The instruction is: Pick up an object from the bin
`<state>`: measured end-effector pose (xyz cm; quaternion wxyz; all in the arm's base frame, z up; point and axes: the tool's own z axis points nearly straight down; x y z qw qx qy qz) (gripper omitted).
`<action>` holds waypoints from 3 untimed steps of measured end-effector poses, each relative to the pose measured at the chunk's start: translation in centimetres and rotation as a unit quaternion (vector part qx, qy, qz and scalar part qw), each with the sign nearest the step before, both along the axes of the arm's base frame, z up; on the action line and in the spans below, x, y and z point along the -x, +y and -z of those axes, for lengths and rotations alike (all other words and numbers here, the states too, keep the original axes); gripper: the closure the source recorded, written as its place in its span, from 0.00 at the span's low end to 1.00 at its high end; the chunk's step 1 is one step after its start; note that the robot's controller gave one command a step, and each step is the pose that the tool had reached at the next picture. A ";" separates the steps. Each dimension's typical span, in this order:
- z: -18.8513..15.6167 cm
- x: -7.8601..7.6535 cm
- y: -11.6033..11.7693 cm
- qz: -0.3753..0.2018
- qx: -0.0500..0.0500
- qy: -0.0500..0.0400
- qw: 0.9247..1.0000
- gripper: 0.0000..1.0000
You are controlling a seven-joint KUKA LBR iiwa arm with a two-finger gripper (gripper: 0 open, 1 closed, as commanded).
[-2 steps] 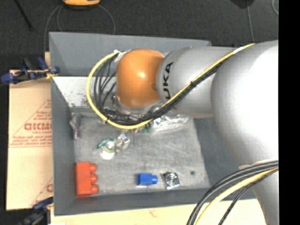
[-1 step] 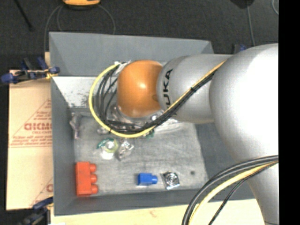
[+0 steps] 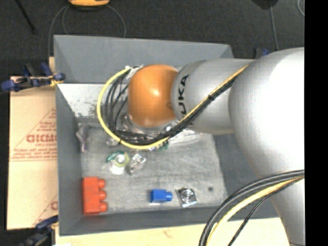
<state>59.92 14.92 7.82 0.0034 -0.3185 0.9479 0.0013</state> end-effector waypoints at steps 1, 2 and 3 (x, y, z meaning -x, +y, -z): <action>-0.2 0.0 0.0 0.001 0.001 0.002 1.000 1.00; -0.9 -0.2 0.0 0.004 -0.001 0.000 1.000 1.00; -7.9 -0.5 0.0 0.007 0.001 -0.003 1.000 1.00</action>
Offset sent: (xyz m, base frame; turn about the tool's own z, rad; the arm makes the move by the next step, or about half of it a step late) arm 0.0000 0.0000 0.0000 0.0000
